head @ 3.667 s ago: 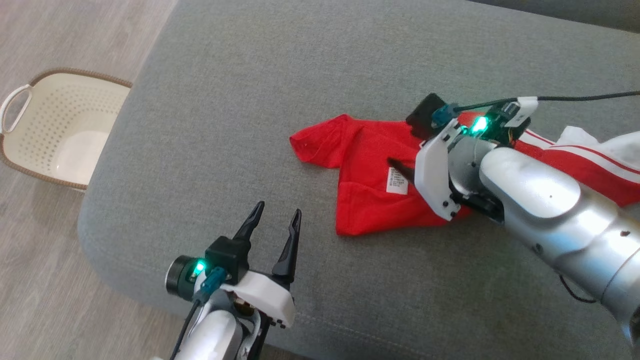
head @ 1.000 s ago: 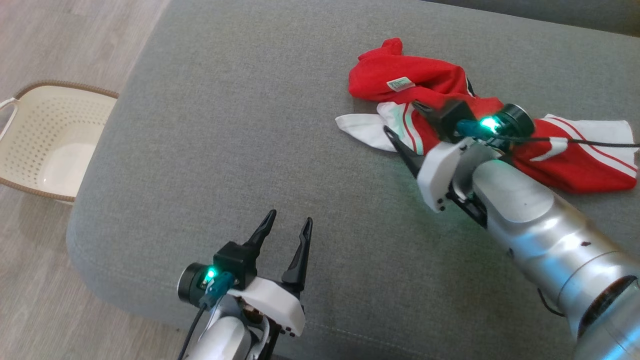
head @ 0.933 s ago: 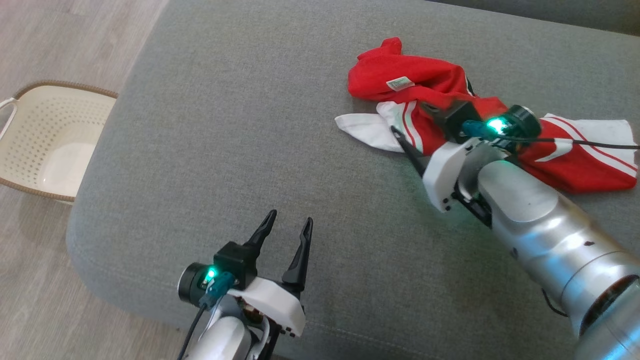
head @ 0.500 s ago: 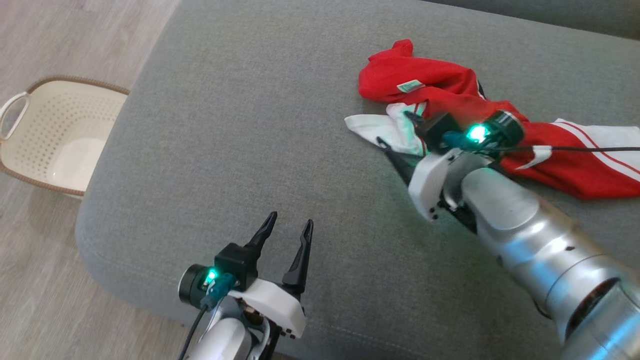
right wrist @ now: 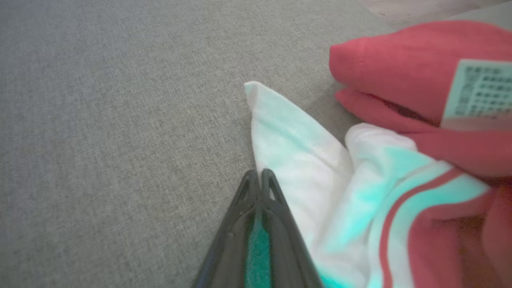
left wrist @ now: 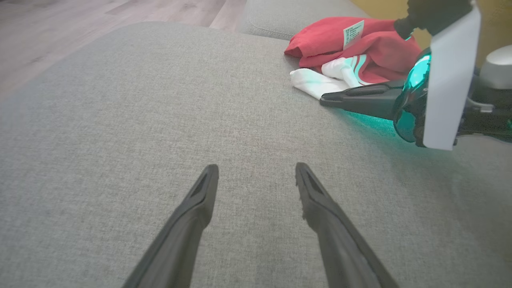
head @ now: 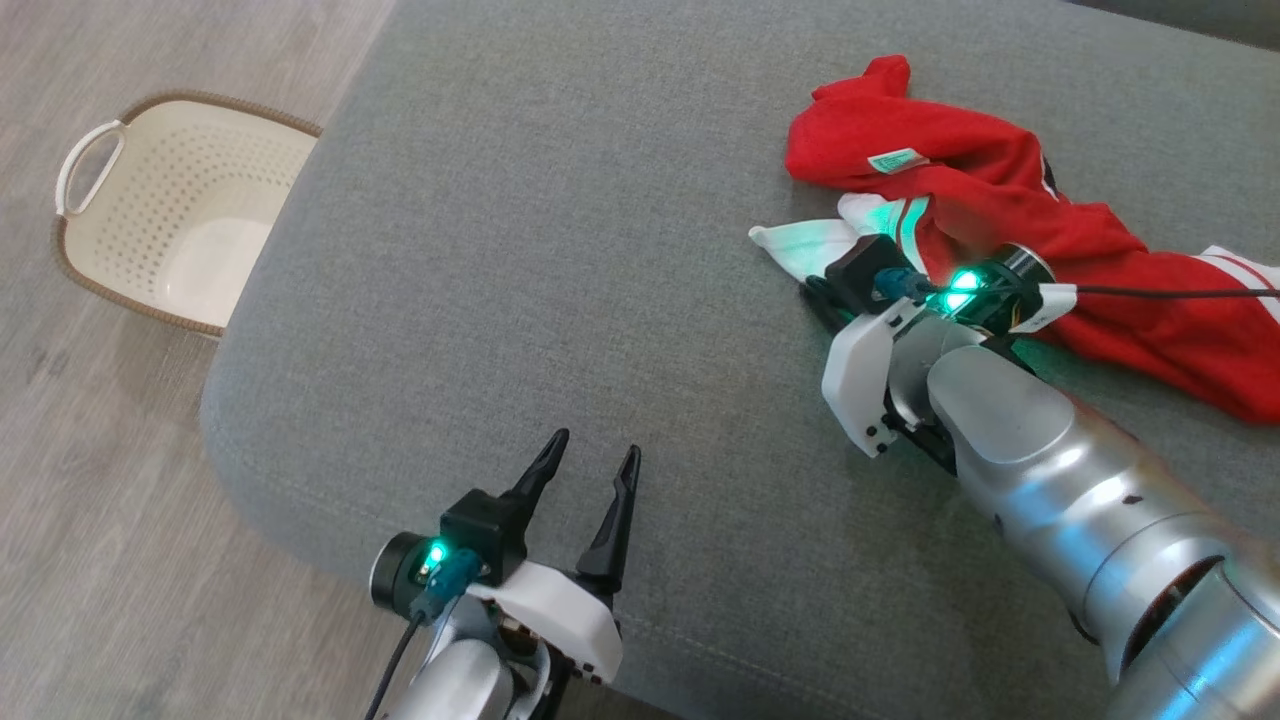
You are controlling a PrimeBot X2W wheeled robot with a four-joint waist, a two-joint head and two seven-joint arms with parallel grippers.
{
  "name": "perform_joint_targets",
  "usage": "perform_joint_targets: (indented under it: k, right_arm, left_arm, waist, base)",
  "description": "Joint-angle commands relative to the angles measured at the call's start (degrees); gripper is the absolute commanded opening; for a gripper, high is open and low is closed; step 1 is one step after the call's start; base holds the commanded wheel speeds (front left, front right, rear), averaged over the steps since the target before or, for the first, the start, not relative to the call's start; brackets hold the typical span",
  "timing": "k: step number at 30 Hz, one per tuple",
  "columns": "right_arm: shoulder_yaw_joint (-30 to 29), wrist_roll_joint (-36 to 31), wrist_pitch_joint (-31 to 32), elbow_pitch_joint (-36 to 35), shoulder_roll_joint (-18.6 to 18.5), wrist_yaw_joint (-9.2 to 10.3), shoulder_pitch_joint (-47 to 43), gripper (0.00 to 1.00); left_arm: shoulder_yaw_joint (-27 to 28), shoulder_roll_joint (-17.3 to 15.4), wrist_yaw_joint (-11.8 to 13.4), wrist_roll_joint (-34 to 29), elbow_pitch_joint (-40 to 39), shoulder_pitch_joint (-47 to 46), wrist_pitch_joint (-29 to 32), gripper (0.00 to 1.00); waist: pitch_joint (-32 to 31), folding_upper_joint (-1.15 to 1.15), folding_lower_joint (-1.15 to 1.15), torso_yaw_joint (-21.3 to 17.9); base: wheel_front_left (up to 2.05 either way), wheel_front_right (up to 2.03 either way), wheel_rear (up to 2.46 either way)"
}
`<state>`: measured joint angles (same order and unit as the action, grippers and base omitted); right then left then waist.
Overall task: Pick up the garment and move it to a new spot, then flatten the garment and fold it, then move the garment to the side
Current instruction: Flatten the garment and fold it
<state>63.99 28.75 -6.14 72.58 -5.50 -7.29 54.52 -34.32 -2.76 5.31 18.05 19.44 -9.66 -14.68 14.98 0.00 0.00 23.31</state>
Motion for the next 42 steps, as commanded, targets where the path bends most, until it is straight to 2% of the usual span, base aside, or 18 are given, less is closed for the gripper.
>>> perform_joint_targets:
  k: [1,9,18,19,20,21,24,28,29,34,37,42]
  right_arm:
    - [-0.7,0.4,-0.4,0.0,0.7,-0.2,0.3,0.0]
    - [-4.2,-0.5,-7.3,0.5,-1.0,-0.2,5.3,0.0]
    - [-9.1,0.0,-8.8,-3.3,-1.6,-0.2,7.1,0.0]
    - [-10.8,0.0,-8.8,-4.8,-2.0,-0.2,7.0,0.43]
    - [-12.6,-0.2,-8.8,-6.4,-2.4,-0.2,6.6,0.97]
    - [-15.1,-0.4,-8.8,-8.2,-2.9,-0.2,5.9,1.0]
    - [-25.0,-2.4,-8.8,-14.3,-4.6,-0.2,2.5,1.0]
    - [-40.8,-9.3,-8.9,-24.4,-5.3,-0.2,-6.7,1.0]
    - [-40.8,-9.3,-8.9,-24.4,-5.3,-0.2,-6.7,1.0]
    - [-56.6,-18.4,-8.9,-35.9,-1.7,-0.2,-20.6,1.0]
    - [-61.8,-22.0,-8.9,-41.0,0.4,-0.2,-27.1,1.0]
    - [-65.2,-24.5,-8.9,-45.8,2.1,-0.2,-35.3,1.0]
  left_arm:
    - [1.9,-0.1,0.5,0.7,-1.7,-1.7,-0.3,1.0]
    - [3.0,-0.1,0.5,0.5,-1.5,-1.5,-0.3,1.0]
    - [3.6,-0.1,0.4,-0.2,-1.5,-1.0,-0.3,1.0]
    - [3.8,-0.1,0.5,-0.4,-1.5,-0.8,-0.3,1.0]
    - [4.2,-0.1,0.6,-0.7,-1.6,-0.7,-0.3,1.0]
    - [4.6,-0.1,0.8,-1.1,-1.7,-0.5,-0.3,1.0]
    - [6.3,-0.1,1.4,-2.4,-1.9,0.3,-0.3,1.0]
    - [9.1,-0.1,2.4,-4.1,-2.5,1.2,-0.3,1.0]
    - [9.1,-0.1,2.4,-4.1,-2.5,1.2,-0.3,1.0]
    - [13.2,-0.1,3.1,-6.2,-3.0,2.7,-0.3,1.0]
    - [15.7,-0.1,3.3,-7.4,-3.3,3.9,-0.3,1.0]
    - [19.3,-0.1,3.5,-9.0,-3.8,5.9,-0.3,1.0]
  waist:
    - [0.2,0.0,0.0,0.0]
    - [-1.1,0.0,0.0,-3.8]
    - [-3.5,0.0,0.0,-8.0]
    - [-3.8,0.0,0.0,-8.5]
    - [-4.1,0.0,0.0,-9.0]
    - [-4.5,0.0,0.0,-9.6]
    - [-5.4,0.0,0.0,-11.5]
    - [-6.5,0.0,0.0,-14.1]
    - [-6.5,0.0,0.0,-14.1]
    - [-7.7,0.0,0.0,-17.4]
    - [-8.4,0.0,0.0,-19.1]
    - [-9.6,0.0,0.0,-21.1]
  base:
    - [0.0,0.0,0.0]
    - [0.0,0.0,0.0]
    - [0.0,0.0,0.0]
    - [0.0,0.0,0.0]
    - [0.0,0.0,0.0]
    - [0.0,0.0,0.0]
    - [0.0,0.0,0.0]
    - [0.0,0.0,0.0]
    - [0.0,0.0,0.0]
    - [0.0,0.0,0.0]
    - [0.0,0.0,0.0]
    - [0.0,0.0,0.0]
